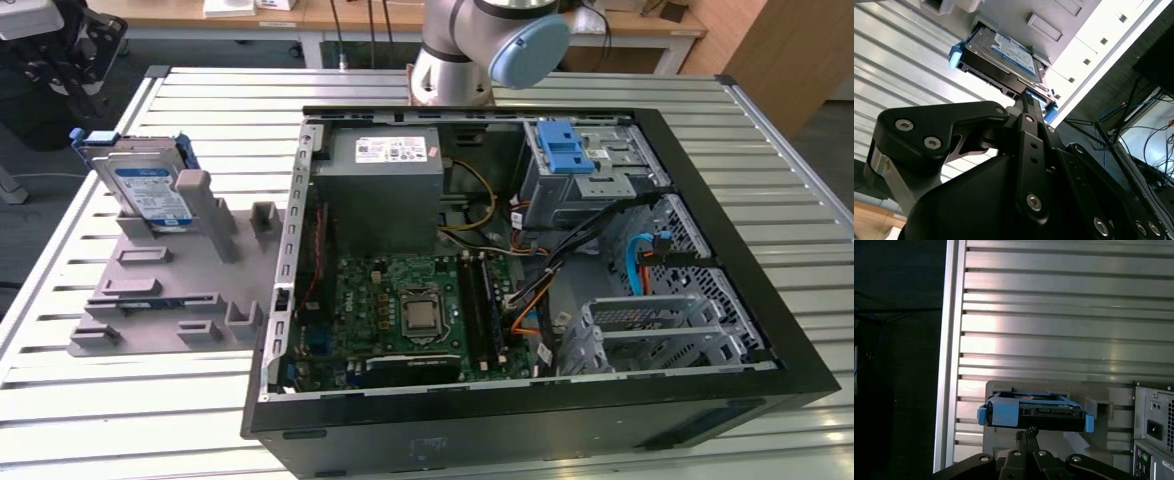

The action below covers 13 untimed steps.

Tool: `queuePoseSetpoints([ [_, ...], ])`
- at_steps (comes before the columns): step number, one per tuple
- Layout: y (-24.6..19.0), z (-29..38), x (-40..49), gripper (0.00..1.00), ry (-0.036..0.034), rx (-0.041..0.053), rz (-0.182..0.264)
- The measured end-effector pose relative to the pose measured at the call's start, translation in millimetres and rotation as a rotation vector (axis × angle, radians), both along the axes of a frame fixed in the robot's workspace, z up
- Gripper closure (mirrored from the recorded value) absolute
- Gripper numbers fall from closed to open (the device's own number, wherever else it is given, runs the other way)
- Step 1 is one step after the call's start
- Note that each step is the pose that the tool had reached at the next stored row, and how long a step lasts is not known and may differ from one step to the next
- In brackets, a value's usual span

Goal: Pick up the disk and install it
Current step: 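Pick up the disk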

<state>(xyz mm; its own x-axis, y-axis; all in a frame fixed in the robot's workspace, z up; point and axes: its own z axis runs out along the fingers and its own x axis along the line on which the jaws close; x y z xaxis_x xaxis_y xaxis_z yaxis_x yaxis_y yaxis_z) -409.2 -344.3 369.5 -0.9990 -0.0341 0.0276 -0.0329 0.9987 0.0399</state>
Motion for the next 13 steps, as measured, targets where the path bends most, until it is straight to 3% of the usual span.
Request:
queuePoseSetpoints([
  [13, 0.0, 0.0, 0.0, 0.89, 0.0000, 0.0000, 0.018],
])
